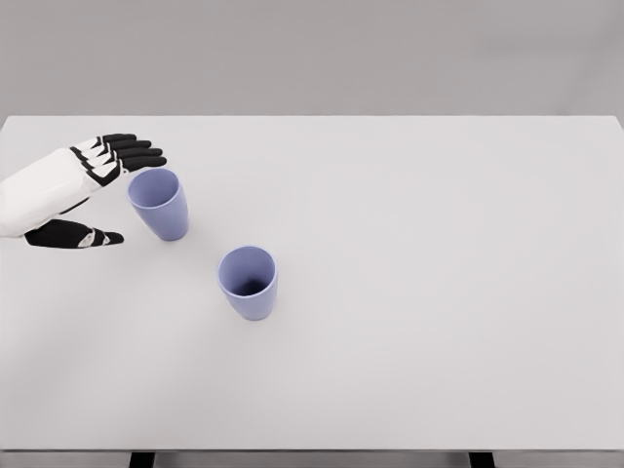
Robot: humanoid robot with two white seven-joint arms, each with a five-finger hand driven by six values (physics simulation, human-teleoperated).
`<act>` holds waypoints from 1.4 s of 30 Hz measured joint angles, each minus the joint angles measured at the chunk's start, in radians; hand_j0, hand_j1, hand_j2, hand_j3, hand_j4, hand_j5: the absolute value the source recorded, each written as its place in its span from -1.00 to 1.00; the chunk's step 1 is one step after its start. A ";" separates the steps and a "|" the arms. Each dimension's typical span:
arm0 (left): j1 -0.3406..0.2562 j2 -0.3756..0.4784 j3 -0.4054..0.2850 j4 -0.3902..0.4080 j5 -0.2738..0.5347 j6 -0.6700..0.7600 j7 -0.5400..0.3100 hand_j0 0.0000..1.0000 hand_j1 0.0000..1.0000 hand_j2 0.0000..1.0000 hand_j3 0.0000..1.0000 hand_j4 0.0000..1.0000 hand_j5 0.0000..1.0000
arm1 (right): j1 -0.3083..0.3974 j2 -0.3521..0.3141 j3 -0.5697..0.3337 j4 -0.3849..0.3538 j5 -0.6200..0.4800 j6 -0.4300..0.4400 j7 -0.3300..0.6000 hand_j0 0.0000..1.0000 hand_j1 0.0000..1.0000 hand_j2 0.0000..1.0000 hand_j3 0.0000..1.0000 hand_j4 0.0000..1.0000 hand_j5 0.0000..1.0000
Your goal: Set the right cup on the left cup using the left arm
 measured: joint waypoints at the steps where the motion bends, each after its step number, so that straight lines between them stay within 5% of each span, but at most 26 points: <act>1: 0.000 0.000 0.000 0.000 0.000 0.000 0.000 1.00 1.00 1.00 1.00 1.00 1.00 | 0.000 0.000 0.001 0.001 0.000 0.000 0.000 1.00 1.00 1.00 1.00 1.00 1.00; 13: -0.035 0.062 -0.001 -0.007 -0.068 0.000 0.003 1.00 1.00 1.00 1.00 1.00 1.00 | 0.000 0.000 0.001 0.005 0.000 0.002 0.000 1.00 1.00 1.00 1.00 1.00 1.00; 27: -0.184 0.138 -0.010 -0.006 -0.153 0.000 -0.018 1.00 1.00 1.00 1.00 1.00 1.00 | 0.000 0.000 0.001 0.004 0.000 0.002 0.000 1.00 1.00 1.00 1.00 1.00 1.00; 34: -0.229 0.143 -0.015 -0.010 -0.152 -0.001 -0.249 1.00 1.00 1.00 1.00 1.00 1.00 | 0.000 0.000 0.001 0.004 0.000 0.002 0.000 1.00 1.00 1.00 1.00 1.00 1.00; 42: -0.268 0.122 -0.093 -0.008 -0.147 -0.001 -0.350 1.00 1.00 1.00 1.00 1.00 1.00 | 0.000 0.000 0.001 0.005 0.000 0.002 0.000 1.00 1.00 1.00 1.00 1.00 1.00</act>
